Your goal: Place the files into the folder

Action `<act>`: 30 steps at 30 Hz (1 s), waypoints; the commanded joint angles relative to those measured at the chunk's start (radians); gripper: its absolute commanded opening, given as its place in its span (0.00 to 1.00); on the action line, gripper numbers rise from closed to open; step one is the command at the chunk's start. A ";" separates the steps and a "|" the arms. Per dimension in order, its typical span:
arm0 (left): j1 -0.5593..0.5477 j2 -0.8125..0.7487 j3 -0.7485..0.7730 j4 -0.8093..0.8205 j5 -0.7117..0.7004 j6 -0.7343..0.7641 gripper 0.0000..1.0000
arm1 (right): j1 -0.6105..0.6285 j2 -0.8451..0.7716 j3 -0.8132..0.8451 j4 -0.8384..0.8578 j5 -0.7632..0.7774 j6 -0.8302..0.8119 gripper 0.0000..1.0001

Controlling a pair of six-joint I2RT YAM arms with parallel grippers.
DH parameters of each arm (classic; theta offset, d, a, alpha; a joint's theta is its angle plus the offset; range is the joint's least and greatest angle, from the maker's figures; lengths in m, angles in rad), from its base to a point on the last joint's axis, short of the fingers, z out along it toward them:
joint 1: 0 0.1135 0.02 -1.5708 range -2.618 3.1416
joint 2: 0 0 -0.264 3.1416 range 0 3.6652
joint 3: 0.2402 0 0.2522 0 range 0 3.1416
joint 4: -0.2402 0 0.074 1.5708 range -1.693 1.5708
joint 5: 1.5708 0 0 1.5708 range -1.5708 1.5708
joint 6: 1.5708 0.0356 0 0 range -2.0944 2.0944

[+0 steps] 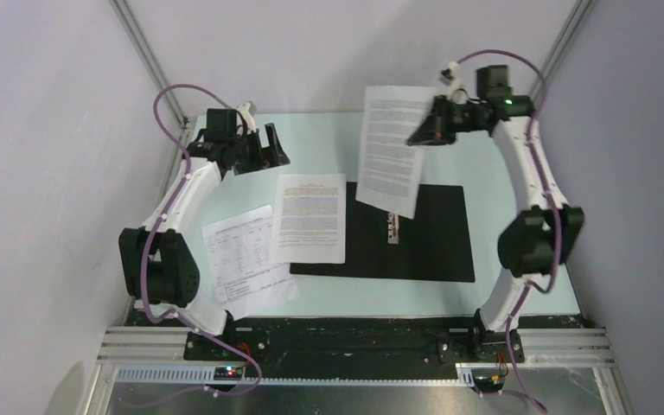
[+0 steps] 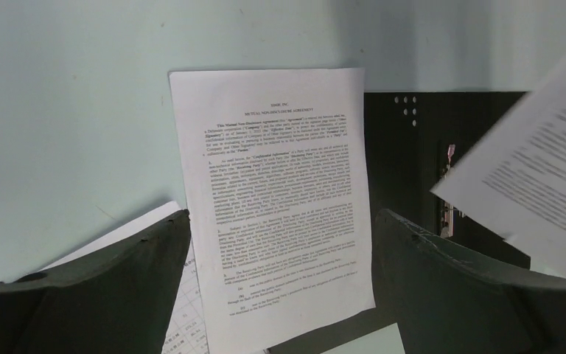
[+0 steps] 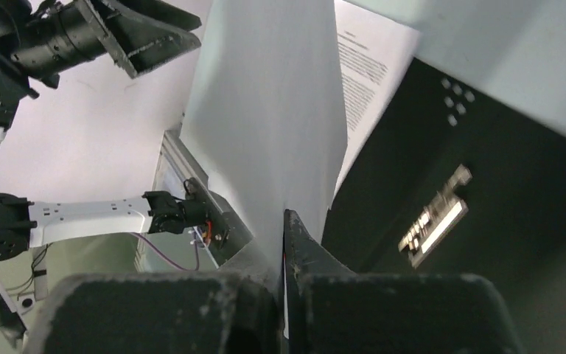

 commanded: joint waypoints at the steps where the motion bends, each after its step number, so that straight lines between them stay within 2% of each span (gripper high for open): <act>1: -0.030 0.049 0.053 -0.001 0.006 0.028 0.99 | -0.128 -0.193 -0.231 -0.174 -0.002 -0.140 0.00; 6: -0.046 0.103 0.082 -0.003 0.025 0.017 0.99 | -0.339 -0.338 -0.507 -0.280 0.034 -0.244 0.00; 8: -0.048 0.118 0.087 -0.003 0.030 0.016 0.99 | -0.423 -0.348 -0.547 -0.312 0.107 -0.344 0.00; 10: -0.048 0.129 0.090 -0.004 0.034 0.019 0.99 | -0.453 -0.322 -0.557 -0.333 0.184 -0.395 0.00; 16: -0.048 0.145 0.092 -0.030 0.040 0.060 0.98 | -0.420 -0.169 -0.541 -0.382 0.353 -0.671 0.00; 18: -0.048 0.136 0.086 -0.045 0.040 0.080 0.97 | -0.413 -0.101 -0.520 -0.380 0.395 -0.718 0.00; 25: -0.047 0.106 0.067 -0.124 0.017 0.155 0.97 | -0.381 0.120 -0.358 -0.317 0.435 -0.757 0.00; 30: -0.047 0.089 0.062 -0.156 -0.010 0.185 0.97 | -0.362 0.195 -0.300 -0.263 0.401 -0.753 0.00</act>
